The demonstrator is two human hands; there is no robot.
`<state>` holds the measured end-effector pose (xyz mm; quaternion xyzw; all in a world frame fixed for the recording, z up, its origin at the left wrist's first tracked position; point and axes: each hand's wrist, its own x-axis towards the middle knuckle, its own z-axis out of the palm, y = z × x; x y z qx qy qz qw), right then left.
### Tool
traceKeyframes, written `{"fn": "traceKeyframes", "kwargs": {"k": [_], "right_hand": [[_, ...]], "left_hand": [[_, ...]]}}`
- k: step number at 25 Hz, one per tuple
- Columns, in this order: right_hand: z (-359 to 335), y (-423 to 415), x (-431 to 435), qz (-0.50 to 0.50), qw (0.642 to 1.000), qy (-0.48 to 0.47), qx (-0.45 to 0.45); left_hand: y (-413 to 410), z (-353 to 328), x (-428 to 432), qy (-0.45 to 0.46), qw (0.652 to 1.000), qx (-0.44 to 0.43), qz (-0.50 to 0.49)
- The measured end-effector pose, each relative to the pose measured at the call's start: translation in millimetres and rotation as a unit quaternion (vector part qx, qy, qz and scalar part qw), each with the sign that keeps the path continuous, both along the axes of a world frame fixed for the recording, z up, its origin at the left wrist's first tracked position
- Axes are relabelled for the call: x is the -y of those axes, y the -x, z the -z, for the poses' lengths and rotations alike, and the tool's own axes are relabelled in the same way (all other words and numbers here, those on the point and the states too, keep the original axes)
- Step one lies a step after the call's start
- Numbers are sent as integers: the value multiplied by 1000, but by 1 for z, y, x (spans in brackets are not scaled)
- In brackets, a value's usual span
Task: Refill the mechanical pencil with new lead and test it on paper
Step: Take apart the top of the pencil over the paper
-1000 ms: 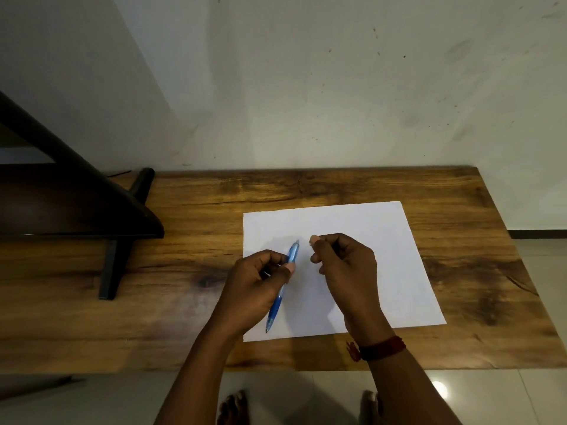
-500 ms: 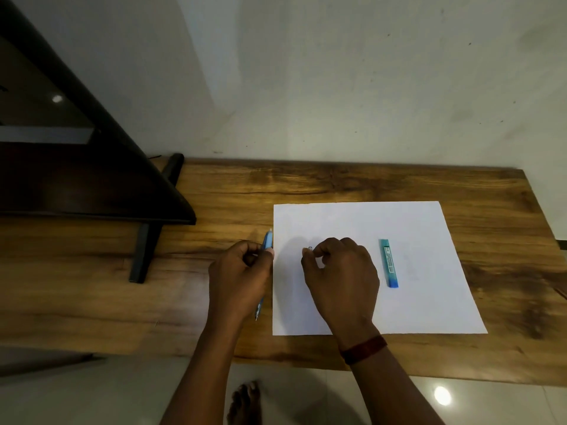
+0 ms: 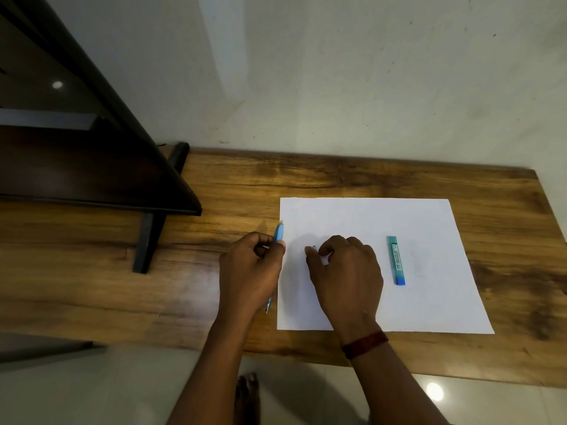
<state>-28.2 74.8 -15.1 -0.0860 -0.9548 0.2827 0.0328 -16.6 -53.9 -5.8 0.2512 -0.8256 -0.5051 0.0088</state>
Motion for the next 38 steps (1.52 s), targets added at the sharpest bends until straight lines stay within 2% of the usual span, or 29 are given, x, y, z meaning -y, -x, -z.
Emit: {"fn": "traceKeyframes", "kwargs": {"k": [10, 14, 17, 21, 25, 38], "right_hand": [[2, 1, -2, 0, 1000, 8, -2], [-5, 7, -8, 50, 995, 79, -27], [-12, 12, -21, 57, 985, 163, -5], [-18, 11, -34, 70, 948, 303, 62], [-19, 12, -46, 106, 917, 375, 86], [-14, 18, -42, 96, 923, 367, 65]], "left_hand": [[2, 4, -7, 22, 1000, -2, 5], [3, 4, -10, 3, 1000, 0, 18], [5, 1, -16, -13, 998, 4, 54], [4, -4, -32, 12, 991, -2, 135], [4, -7, -44, 32, 982, -31, 184], [4, -2, -38, 38, 980, -50, 189]]}}
